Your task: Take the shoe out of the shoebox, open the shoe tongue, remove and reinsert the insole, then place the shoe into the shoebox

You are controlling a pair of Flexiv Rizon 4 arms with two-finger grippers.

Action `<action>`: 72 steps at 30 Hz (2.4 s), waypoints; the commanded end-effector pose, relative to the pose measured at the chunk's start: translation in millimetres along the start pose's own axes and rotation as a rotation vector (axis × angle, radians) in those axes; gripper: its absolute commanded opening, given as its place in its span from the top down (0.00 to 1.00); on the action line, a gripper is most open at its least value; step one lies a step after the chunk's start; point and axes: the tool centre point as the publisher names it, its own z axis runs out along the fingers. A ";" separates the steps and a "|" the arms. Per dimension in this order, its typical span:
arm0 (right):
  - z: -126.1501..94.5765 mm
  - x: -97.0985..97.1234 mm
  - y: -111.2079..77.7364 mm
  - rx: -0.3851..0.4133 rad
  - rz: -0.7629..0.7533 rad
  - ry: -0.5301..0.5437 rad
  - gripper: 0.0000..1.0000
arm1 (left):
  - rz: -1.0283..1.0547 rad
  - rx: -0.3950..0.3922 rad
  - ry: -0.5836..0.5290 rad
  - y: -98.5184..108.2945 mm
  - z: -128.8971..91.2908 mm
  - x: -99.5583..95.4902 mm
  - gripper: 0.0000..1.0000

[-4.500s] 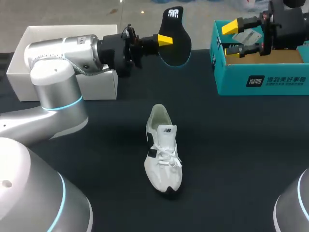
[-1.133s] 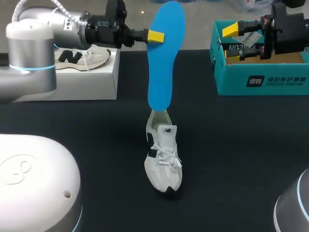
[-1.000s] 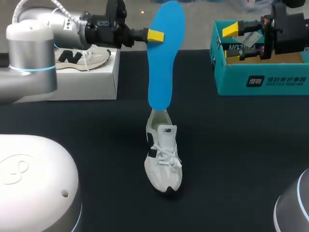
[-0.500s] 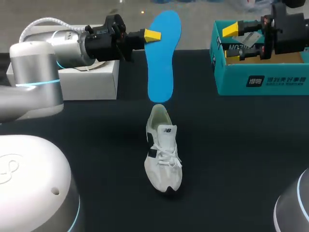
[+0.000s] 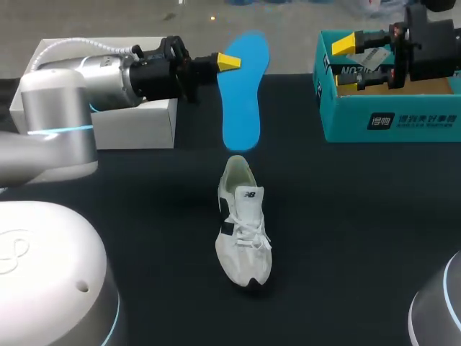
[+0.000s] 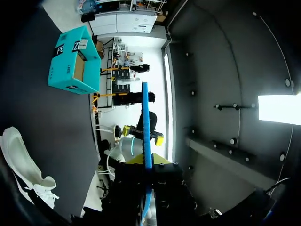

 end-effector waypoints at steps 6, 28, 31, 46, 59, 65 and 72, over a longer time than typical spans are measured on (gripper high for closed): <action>-0.2 4.3 3.9 0.000 -0.025 -0.022 0.00 | -0.019 0.053 -0.055 -7.6 5.2 -6.8 1.00; -14.3 47.5 19.1 0.071 -0.258 -0.452 0.00 | 0.031 0.069 -0.050 -59.5 9.0 -12.2 1.00; -14.3 47.5 19.1 0.071 -0.258 -0.452 0.00 | 0.027 0.050 -0.033 -58.4 11.3 -12.7 1.00; 47.7 98.1 24.7 0.030 0.000 -1.296 0.00 | 0.027 0.085 -0.061 -76.9 15.5 -19.3 1.00; 92.7 96.6 17.2 0.181 -0.031 -1.501 0.00 | -0.002 0.050 -0.085 -82.8 25.0 -29.9 1.00; 107.6 88.0 18.7 0.286 -0.028 -1.541 0.00 | -0.007 0.065 -0.080 -80.8 20.0 -34.4 1.00; 125.6 52.5 20.5 0.374 0.039 -1.511 0.00 | 0.004 0.056 -0.071 -70.3 22.4 -30.1 1.00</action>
